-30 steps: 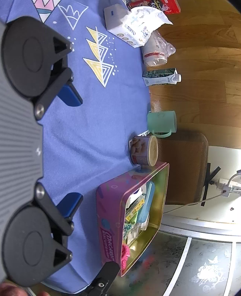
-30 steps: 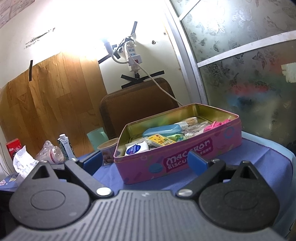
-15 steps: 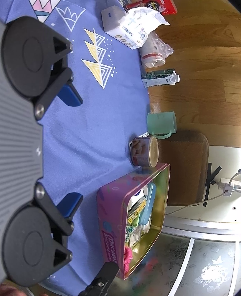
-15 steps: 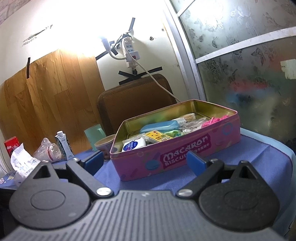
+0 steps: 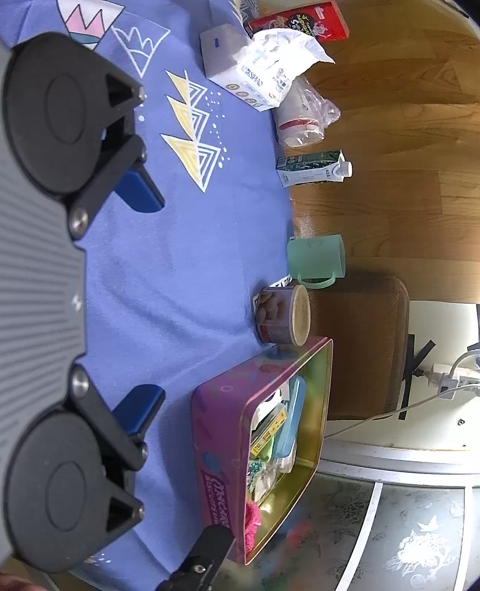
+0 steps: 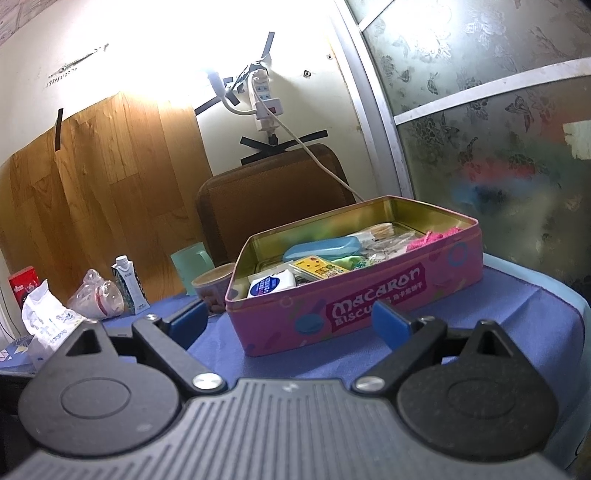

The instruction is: Organize soft objects

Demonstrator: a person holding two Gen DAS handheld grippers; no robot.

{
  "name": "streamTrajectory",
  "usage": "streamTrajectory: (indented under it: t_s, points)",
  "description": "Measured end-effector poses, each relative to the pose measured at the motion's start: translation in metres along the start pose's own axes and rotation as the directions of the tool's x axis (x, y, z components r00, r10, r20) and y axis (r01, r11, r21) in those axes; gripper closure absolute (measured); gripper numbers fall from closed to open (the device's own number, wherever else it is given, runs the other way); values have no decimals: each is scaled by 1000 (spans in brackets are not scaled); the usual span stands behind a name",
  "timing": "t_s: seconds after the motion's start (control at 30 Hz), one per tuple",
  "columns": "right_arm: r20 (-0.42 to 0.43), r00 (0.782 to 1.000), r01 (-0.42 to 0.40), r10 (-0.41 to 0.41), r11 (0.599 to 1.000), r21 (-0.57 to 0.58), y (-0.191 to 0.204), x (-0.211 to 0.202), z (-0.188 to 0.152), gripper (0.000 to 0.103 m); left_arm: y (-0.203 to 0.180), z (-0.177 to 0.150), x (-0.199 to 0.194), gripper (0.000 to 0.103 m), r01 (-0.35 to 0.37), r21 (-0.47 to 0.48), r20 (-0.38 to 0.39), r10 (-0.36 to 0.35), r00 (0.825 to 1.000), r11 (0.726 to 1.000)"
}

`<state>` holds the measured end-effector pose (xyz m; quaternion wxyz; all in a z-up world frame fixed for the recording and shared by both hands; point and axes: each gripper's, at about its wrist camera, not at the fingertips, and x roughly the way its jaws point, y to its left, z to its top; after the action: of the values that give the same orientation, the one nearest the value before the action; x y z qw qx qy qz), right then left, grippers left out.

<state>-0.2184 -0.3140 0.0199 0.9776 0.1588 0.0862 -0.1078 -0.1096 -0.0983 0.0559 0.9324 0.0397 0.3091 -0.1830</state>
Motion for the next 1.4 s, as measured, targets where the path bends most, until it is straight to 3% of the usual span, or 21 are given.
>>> streamTrajectory:
  t_s: [1.1, 1.4]
  points:
    - [3, 1000, 13, -13, 1000, 17, -5, 2, -2, 6, -10, -1, -8, 0, -10, 59, 40, 7, 999, 998]
    - [6, 1000, 10, -10, 1000, 15, -4, -1, -2, 6, -4, -1, -12, 0, 71, 20, 50, -72, 996, 997]
